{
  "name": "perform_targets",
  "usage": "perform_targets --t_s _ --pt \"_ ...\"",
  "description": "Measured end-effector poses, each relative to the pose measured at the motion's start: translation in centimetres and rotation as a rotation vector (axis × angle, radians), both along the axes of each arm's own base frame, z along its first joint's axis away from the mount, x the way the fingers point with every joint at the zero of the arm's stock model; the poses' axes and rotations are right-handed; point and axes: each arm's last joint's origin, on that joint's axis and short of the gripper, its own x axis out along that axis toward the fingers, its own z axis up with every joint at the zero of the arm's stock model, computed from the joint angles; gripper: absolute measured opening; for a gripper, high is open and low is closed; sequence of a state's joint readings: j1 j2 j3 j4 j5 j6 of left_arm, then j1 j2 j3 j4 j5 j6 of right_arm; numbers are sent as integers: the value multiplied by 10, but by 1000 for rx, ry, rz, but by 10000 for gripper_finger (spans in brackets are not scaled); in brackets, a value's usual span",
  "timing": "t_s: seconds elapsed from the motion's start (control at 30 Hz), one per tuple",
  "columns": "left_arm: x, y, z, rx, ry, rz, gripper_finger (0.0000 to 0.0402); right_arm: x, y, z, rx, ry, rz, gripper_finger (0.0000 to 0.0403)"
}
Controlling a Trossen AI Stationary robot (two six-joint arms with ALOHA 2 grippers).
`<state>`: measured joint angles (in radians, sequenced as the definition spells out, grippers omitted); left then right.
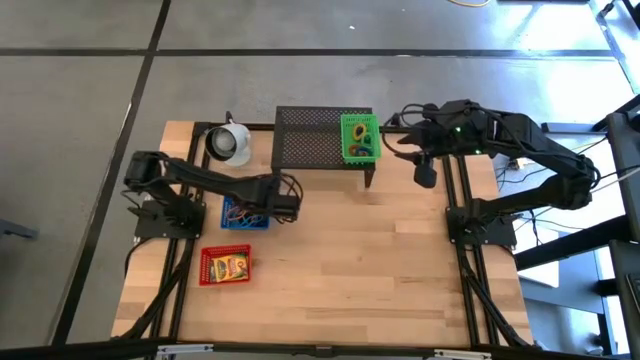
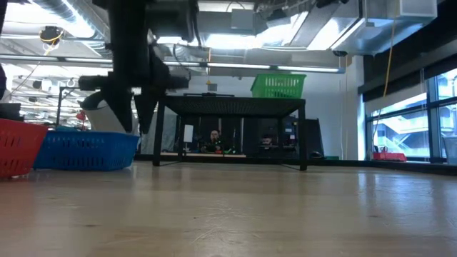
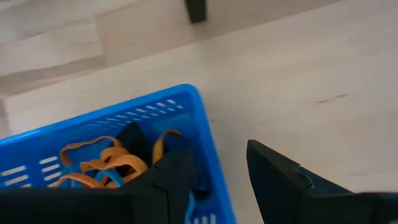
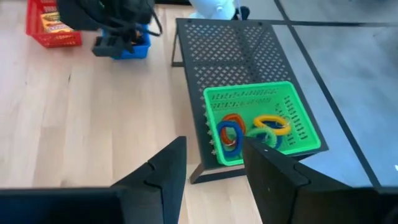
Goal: Pick & Place Office Desk Supplies
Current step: Put the blue bin on the shelf
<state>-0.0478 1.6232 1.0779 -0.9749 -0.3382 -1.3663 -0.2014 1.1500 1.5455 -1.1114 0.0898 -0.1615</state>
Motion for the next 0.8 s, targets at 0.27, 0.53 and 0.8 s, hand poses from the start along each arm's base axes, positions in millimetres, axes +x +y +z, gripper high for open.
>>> perform_targets --t_s 0.27,0.53,0.8 --pt "14 -1 -38 -84 112 0 144 1 5 0 7 -1 13 160" --pt "23 -11 -43 -99 46 -77 55 1 6 0 18 0 6 160" --pt "43 -46 -39 -132 -174 -247 6 1 6 -1 33 -3 -7 160"
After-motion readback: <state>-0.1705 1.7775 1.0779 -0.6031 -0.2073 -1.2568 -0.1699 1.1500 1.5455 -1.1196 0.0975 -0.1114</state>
